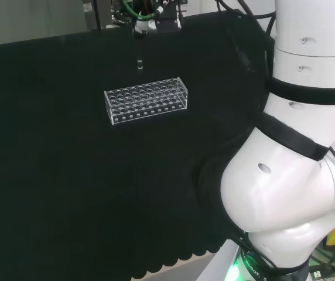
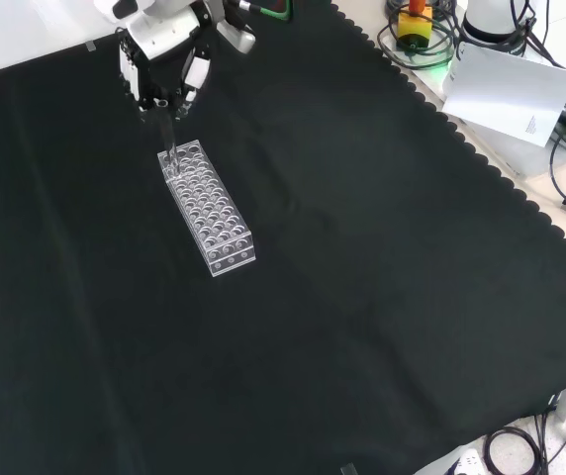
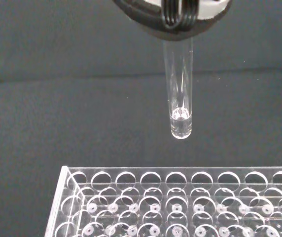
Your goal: Put the test tube back in the rack.
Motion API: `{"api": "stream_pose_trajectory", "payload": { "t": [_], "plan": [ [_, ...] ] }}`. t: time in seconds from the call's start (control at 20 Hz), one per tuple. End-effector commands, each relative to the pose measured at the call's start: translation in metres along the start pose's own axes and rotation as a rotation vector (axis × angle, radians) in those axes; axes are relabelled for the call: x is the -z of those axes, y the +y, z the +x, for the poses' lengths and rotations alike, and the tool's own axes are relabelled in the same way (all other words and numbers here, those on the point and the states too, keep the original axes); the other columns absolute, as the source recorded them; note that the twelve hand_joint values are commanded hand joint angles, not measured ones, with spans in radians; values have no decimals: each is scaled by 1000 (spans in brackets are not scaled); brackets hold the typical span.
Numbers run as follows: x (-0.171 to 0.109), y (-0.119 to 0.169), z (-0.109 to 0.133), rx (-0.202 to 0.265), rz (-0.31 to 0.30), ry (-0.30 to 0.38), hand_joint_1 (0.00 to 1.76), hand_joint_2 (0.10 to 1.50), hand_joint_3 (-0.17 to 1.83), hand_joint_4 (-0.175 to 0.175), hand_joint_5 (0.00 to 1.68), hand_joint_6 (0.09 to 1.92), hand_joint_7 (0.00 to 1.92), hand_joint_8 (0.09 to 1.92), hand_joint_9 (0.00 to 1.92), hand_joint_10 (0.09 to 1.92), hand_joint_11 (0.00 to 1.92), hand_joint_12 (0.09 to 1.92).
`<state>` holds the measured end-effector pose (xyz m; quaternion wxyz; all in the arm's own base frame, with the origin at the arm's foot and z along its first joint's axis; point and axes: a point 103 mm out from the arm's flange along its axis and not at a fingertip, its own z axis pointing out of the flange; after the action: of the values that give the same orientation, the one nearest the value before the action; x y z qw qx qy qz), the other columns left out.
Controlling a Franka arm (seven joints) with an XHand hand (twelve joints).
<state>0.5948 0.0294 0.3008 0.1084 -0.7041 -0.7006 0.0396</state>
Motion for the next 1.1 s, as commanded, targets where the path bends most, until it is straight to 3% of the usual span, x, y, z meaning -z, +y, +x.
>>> {"api": "stream_pose_trajectory", "payload": {
  "t": [0.05, 1.1],
  "plan": [
    [-11, 3, 7, 12, 14, 8, 1415, 1005, 0, -175, 1246, 219, 1233, 954, 1181, 647, 1065, 1035],
    [-45, 2, 4, 11, 88, -2, 1414, 1006, 0, -175, 1246, 219, 1234, 953, 1180, 649, 1065, 1034]
  ]
}}
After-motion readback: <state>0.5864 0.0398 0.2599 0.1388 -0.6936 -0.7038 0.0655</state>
